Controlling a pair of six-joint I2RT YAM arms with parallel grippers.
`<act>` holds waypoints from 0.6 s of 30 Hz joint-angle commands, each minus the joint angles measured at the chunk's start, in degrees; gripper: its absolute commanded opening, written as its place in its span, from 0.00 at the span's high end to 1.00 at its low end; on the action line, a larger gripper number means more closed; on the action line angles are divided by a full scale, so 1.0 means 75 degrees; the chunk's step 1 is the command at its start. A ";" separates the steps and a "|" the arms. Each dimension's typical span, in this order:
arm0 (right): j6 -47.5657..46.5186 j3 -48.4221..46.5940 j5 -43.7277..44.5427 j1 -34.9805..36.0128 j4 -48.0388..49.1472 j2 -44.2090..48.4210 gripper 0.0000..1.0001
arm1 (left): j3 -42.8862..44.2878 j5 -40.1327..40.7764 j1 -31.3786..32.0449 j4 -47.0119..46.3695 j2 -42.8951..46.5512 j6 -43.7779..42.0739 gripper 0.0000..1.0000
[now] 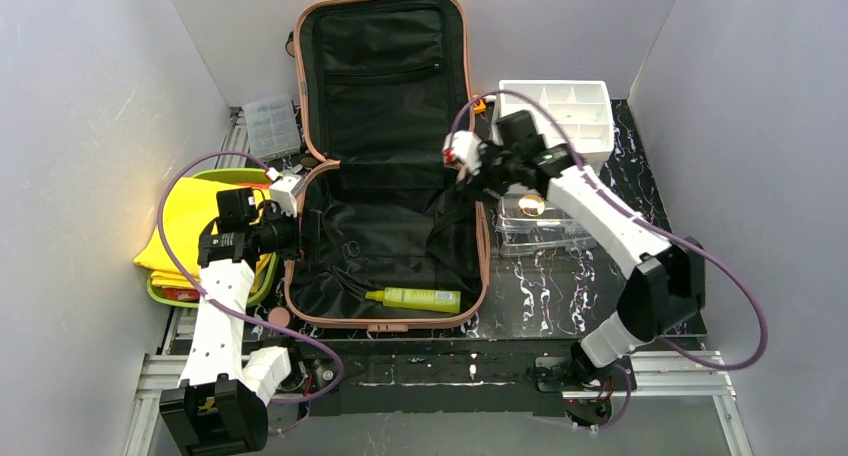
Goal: Open, take out, and arrange the luggage
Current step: Place the makeup in the drawer.
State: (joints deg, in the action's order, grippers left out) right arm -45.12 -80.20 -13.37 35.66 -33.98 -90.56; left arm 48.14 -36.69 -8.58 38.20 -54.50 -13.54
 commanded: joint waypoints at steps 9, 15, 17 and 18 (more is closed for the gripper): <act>0.0789 0.1035 0.0635 -0.3097 0.0249 0.1701 0.64 | -0.0038 -0.0267 -0.0065 0.0097 -0.0124 -0.0076 0.02; 0.0818 0.1237 0.0369 -0.4155 0.0205 0.1416 0.65 | 0.0026 -0.0356 -0.0065 0.0190 -0.0187 -0.0090 0.02; 0.0832 0.1346 0.0320 -0.4301 0.0226 0.1450 0.65 | 0.0021 -0.0368 -0.0064 0.0204 -0.0155 -0.0099 0.02; 0.0839 0.1413 0.0326 -0.4346 0.0264 0.1476 0.65 | 0.0020 -0.0368 -0.0074 0.0214 -0.0136 -0.0104 0.02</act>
State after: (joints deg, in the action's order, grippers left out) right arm -39.72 -70.43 -10.20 4.58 -34.96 -80.05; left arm 48.14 -37.45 -8.78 38.26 -56.03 -13.52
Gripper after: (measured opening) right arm 0.752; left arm 0.982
